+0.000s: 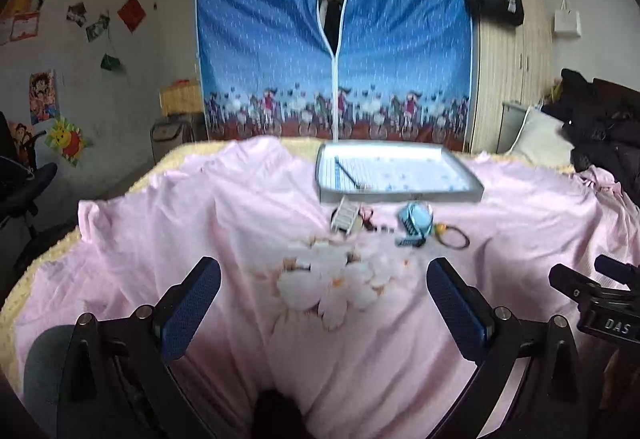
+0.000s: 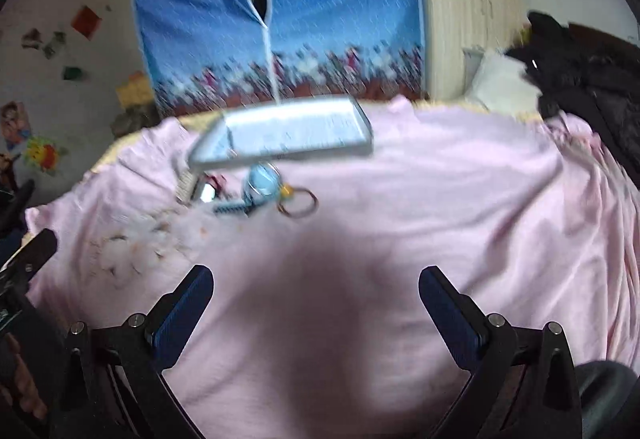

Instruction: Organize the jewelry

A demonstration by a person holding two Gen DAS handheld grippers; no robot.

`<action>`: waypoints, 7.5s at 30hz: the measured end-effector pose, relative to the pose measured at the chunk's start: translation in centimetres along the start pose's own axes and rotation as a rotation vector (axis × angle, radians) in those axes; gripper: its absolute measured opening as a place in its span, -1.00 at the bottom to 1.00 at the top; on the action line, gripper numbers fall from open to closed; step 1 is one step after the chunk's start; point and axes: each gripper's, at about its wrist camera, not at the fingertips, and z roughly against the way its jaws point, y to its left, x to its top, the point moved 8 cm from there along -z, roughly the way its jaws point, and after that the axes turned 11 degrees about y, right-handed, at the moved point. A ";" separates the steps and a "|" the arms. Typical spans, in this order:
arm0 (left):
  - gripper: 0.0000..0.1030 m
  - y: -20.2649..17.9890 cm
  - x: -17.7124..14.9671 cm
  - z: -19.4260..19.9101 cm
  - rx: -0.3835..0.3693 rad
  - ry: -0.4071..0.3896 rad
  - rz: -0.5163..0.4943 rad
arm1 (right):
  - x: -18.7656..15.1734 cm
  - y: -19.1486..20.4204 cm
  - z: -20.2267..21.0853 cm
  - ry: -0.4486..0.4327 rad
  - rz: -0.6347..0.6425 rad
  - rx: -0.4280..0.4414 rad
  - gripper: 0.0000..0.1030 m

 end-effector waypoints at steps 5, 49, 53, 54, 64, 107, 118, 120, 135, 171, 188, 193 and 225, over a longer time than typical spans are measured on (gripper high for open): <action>0.96 0.0 -1.3 -1.8 -0.042 0.126 0.022 | -0.2 -1.1 -0.5 0.050 -0.067 0.069 1.00; 0.96 0.5 6.9 -21.0 -0.096 0.429 -0.206 | 9.7 1.5 -17.9 0.219 0.302 0.176 0.71; 0.95 -0.8 6.5 -22.3 -0.099 0.420 -0.288 | 10.0 1.9 -18.8 0.219 0.283 0.222 0.57; 0.95 -1.0 6.6 -22.5 -0.096 0.411 -0.306 | 10.0 2.0 -18.9 0.219 0.284 0.223 0.48; 0.48 -1.4 7.3 -24.1 -0.112 0.384 -0.333 | 9.9 2.4 -20.8 0.238 0.314 0.199 0.24; -0.50 -2.4 8.6 -19.9 -0.534 0.477 0.013 | 12.8 1.9 -17.2 0.169 0.148 0.396 -0.73; -0.50 -2.0 9.8 -19.3 -0.590 0.417 0.067 | 13.0 2.6 -16.3 0.134 0.150 0.433 -0.73; -0.50 -1.8 10.4 -19.0 -0.592 0.381 0.072 | 13.2 2.6 -16.2 0.119 0.149 0.428 -0.73; -0.52 -2.8 16.1 -24.1 -0.434 0.161 0.137 | 19.6 2.3 -20.9 0.020 0.078 0.389 -0.73; 0.97 1.0 18.4 -22.5 -0.228 0.074 0.198 | 21.7 1.3 -16.2 -0.130 0.117 0.274 1.00; 0.97 2.2 14.7 -6.7 -0.129 -0.192 0.088 | 16.2 2.6 -1.1 -0.435 0.151 0.236 1.00; 0.97 1.6 11.5 -3.3 -0.081 -0.228 0.056 | 13.3 2.7 1.4 -0.454 0.165 0.215 1.00; 0.97 0.8 3.2 -0.2 0.001 -0.128 0.036 | 5.1 2.3 3.4 -0.336 0.141 0.155 1.00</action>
